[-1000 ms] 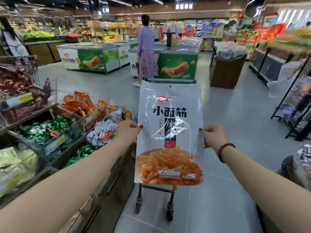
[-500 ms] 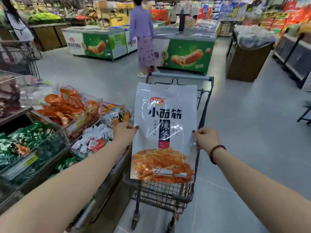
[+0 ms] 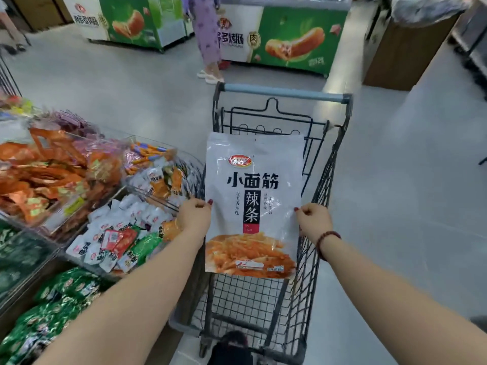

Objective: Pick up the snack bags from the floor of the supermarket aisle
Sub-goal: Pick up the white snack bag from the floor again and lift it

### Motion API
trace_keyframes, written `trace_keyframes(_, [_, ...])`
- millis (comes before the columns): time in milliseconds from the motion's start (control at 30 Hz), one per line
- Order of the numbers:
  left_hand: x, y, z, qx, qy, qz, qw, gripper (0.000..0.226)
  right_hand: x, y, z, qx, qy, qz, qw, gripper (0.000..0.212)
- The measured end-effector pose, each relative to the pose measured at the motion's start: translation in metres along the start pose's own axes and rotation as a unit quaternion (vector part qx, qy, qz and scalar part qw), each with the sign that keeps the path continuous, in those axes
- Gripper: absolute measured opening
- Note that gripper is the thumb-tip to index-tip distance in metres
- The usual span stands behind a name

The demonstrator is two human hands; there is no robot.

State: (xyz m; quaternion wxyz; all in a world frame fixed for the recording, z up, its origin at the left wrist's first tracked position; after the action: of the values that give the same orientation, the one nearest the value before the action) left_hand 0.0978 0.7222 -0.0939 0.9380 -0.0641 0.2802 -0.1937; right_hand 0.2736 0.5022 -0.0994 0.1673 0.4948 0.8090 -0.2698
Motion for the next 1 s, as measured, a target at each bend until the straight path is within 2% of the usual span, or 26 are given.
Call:
trace_keyframes(100, [0.021, 0.018, -0.019, -0.033, 0.009, -0.022, 0.999, 0.016, 0.018, 0.014, 0.012, 0.032, -0.018, 0.009, 0.999, 0.033])
trace_keyframes(167, [0.035, 0.030, -0.035, -0.053, 0.017, -0.038, 0.998, 0.017, 0.030, 0.024, 0.023, 0.050, -0.026, 0.018, 0.998, 0.031])
trace_keyframes(300, [0.058, 0.055, -0.053, -0.068, 0.034, -0.064, 0.995, 0.016, 0.050, 0.042, 0.044, 0.093, -0.028, 0.025, 0.995, 0.016])
trace_keyframes(400, [0.071, 0.072, -0.062, -0.069, 0.047, -0.075, 0.994, 0.019, 0.067, 0.052, 0.059, 0.123, -0.021, 0.026, 0.992, 0.017])
trace_keyframes(533, [0.089, 0.081, -0.082, -0.042, 0.079, -0.073, 0.993, 0.015, 0.091, 0.062, 0.077, 0.149, -0.041, 0.023, 0.988, 0.013])
trace_keyframes(600, [0.098, 0.082, -0.097, -0.053, 0.086, -0.066, 0.993, 0.016, 0.104, 0.067, 0.087, 0.160, -0.059, 0.022, 0.985, 0.020])
trace_keyframes(733, [0.114, 0.092, -0.124, -0.088, 0.108, -0.053, 0.989, 0.016, 0.128, 0.073, 0.109, 0.189, -0.054, 0.014, 0.980, 0.014])
trace_keyframes(1000, [0.136, 0.107, -0.155, -0.087, 0.138, 0.007, 0.987, 0.021, 0.160, 0.085, 0.140, 0.203, -0.042, 0.021, 0.978, 0.013])
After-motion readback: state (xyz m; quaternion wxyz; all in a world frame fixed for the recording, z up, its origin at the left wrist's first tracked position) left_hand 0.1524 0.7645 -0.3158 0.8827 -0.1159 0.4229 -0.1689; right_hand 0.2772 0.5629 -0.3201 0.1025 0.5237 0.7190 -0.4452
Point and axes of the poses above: each hand's wrist, its own y-axis towards the middle knuckle, its own x-axis out of the palm, z = x × y, the point moved 4 cm from there along y, towards the middle knuckle, and after that the axes turned 1 degree about y, right-handed, at the moved point
